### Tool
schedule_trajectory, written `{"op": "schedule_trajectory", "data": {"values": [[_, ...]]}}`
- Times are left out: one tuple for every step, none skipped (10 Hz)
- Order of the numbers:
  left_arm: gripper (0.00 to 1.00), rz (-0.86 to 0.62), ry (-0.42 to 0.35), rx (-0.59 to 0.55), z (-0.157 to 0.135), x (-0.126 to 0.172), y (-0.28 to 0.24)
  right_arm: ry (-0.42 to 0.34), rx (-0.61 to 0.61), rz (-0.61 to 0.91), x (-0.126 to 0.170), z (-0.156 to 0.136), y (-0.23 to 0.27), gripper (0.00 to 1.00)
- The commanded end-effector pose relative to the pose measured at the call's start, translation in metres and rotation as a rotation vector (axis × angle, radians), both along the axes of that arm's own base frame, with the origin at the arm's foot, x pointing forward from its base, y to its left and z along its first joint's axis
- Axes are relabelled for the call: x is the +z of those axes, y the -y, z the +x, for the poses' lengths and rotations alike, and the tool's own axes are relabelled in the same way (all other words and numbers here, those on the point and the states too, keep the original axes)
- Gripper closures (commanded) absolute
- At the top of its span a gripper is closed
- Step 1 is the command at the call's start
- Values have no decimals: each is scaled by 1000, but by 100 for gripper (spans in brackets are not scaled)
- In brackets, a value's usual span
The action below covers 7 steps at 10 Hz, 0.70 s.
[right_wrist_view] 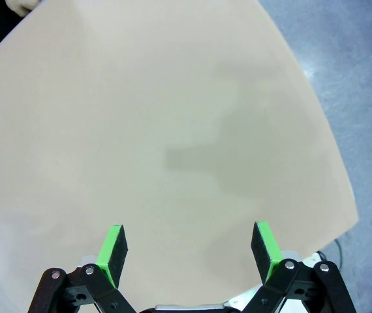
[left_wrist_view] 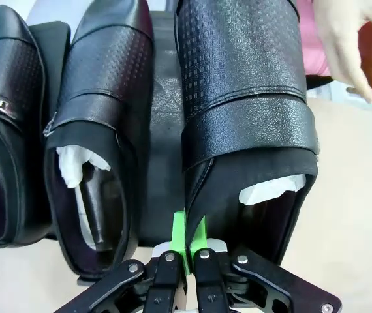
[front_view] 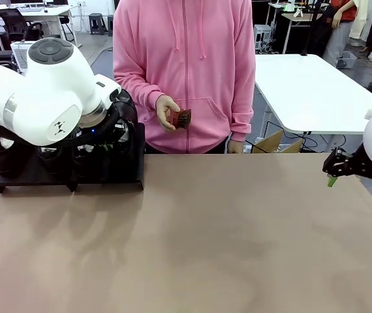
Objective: Organize the shoes by placing them on the stand.
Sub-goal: Place the Shoe from the middle of the table onto the Shoes Stand.
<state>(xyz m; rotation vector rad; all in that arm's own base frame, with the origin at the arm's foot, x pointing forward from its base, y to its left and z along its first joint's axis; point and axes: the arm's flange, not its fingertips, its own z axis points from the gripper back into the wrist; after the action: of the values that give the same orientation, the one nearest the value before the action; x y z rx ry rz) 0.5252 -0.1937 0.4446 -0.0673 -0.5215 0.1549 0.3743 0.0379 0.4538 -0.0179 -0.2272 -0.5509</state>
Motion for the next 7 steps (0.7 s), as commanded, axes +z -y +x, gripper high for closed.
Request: {"op": "schedule_trajectory", "data": {"values": [[100, -21, 6, 20, 6, 2, 1, 10, 19, 11, 0, 0, 2, 0], [100, -19, -2, 18, 7, 0, -1, 10, 19, 11, 0, 0, 2, 0], [100, -13, -19, 12, 5, -2, -2, 10, 19, 11, 0, 0, 2, 0], [100, -17, -26, 6, 4, -3, -3, 10, 19, 11, 0, 0, 2, 0], [100, -22, -36, 3, 3, -3, -4, 10, 19, 11, 0, 0, 2, 0], [100, -15, -49, -7, 3, -3, -5, 10, 19, 11, 0, 0, 2, 0], [100, -11, -60, -12, 4, -4, -6, 10, 19, 11, 0, 0, 2, 0]]}}
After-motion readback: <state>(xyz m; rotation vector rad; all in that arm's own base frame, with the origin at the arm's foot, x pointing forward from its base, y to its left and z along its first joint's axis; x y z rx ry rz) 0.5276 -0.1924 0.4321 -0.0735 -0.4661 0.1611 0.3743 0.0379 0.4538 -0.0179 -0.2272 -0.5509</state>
